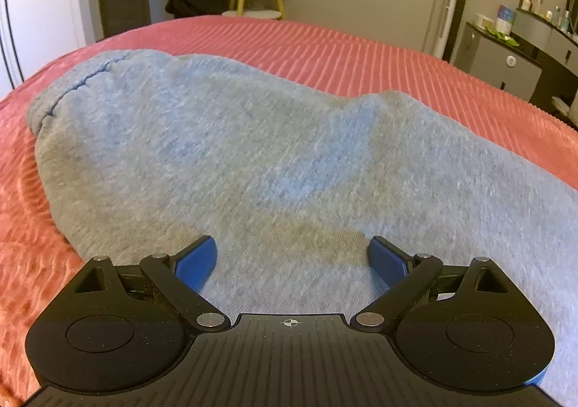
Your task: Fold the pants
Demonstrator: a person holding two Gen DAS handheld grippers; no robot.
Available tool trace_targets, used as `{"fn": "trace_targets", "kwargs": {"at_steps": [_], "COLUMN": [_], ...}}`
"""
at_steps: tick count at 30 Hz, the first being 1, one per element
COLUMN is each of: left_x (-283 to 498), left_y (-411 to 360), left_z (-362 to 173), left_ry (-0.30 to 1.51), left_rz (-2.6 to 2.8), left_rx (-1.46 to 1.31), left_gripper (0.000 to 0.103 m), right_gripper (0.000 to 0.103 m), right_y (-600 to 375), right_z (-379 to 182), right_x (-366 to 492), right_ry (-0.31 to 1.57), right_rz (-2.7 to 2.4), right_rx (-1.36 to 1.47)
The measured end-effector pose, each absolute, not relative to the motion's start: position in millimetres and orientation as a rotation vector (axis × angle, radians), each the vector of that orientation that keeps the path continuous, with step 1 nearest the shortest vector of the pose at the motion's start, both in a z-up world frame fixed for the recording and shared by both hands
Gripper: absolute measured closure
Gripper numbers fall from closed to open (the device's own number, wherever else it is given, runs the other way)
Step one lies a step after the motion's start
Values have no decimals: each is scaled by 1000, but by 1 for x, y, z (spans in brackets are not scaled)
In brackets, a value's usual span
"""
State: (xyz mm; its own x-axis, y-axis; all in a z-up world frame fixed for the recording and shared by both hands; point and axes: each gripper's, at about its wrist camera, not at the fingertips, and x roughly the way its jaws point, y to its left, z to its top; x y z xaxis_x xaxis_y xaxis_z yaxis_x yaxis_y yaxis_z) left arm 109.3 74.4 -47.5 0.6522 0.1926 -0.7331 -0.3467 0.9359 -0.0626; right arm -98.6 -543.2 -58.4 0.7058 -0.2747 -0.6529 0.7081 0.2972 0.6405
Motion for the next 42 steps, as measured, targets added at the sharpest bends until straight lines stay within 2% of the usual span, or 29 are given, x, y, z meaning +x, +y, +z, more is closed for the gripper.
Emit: {"fn": "trace_targets", "kwargs": {"at_steps": [5, 8, 14, 16, 18, 22, 26, 27, 29, 35, 39, 42], "left_x": [103, 101, 101, 101, 101, 100, 98, 98, 94, 79, 81, 80], "left_y": [72, 72, 70, 69, 70, 71, 70, 69, 68, 65, 61, 59], "left_z": [-44, -43, -44, -44, -44, -43, -42, -42, -39, -32, -33, -33], "left_ry": [815, 816, 818, 818, 820, 821, 824, 826, 825, 820, 837, 835], "left_rz": [288, 289, 295, 295, 290, 285, 278, 275, 273, 217, 208, 205], "left_rx": [-218, -223, -215, -212, -217, -229, -227, -228, -241, -318, -288, -283], "left_gripper": [7, 7, 7, 7, 7, 7, 7, 7, 7, 7, 7, 7], "right_gripper": [63, 86, 86, 81, 69, 68, 70, 80, 88, 89, 90, 91], "right_y": [-555, -552, -530, -529, -533, -542, -543, -541, -537, -522, -501, -458], "right_z": [-57, -44, -20, -22, -31, -50, -52, -49, -43, -16, 10, 44], "right_x": [-81, -73, -67, -67, -65, -62, -61, -60, -57, -51, -27, -6], "right_ry": [484, 487, 415, 423, 458, 511, 484, 469, 471, 454, 528, 494], "right_rz": [-663, -651, -477, -483, -519, -512, -521, -517, -523, -473, -545, -425], "right_rx": [1040, 1018, 894, 879, 891, 983, 987, 974, 931, 828, 639, 481]}}
